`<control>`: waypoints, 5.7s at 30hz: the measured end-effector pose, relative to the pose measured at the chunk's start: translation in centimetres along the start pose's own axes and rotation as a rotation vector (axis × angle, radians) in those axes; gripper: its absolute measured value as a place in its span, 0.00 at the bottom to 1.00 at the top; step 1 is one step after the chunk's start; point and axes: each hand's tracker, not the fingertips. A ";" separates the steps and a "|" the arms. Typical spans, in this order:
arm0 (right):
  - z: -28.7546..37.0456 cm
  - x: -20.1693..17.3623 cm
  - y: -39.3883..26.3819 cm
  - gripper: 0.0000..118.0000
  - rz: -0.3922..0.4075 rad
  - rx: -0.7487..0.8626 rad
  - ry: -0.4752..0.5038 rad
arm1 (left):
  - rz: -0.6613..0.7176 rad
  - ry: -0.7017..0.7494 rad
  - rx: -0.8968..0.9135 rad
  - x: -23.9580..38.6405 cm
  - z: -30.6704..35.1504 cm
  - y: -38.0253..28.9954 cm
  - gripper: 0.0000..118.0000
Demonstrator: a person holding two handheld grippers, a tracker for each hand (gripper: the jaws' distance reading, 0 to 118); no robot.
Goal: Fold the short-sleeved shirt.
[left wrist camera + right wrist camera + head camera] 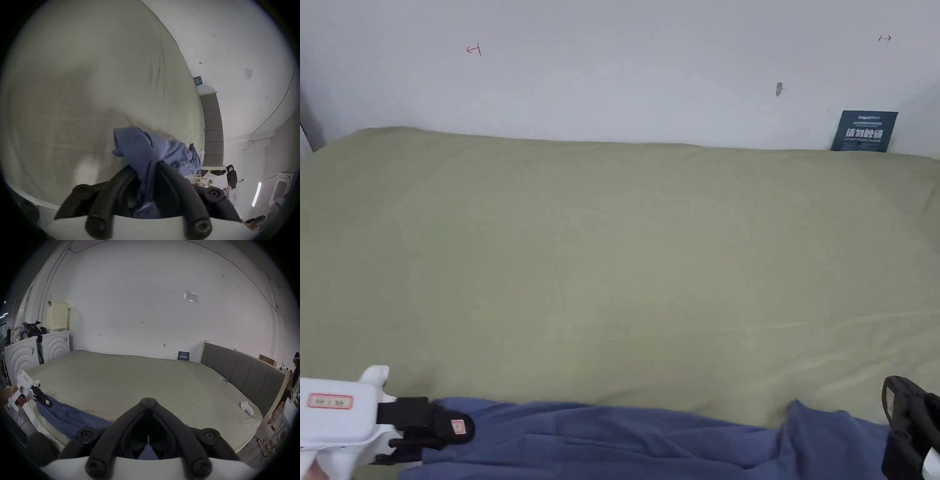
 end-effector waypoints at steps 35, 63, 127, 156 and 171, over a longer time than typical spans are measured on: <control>1.0 4.0 -1.9 0.01 -0.101 -0.012 -0.006 | -0.425 0.353 -0.062 24.4 -18.2 -6.9 0.07; -0.5 4.3 -4.1 0.01 -0.089 -0.136 -0.006 | -0.379 0.015 -0.266 17.2 -26.1 -9.4 0.00; 0.3 2.5 -2.0 0.01 -0.078 -0.075 0.102 | -0.340 0.488 0.111 22.8 -6.1 -6.7 0.11; -0.4 4.9 -4.7 0.01 -0.148 -0.173 0.044 | -0.361 -0.032 -0.218 20.2 -20.2 -10.4 0.00; -5.5 3.4 -6.1 0.01 -0.318 -0.412 0.419 | -0.317 -0.103 -0.242 15.8 -21.6 -10.6 0.00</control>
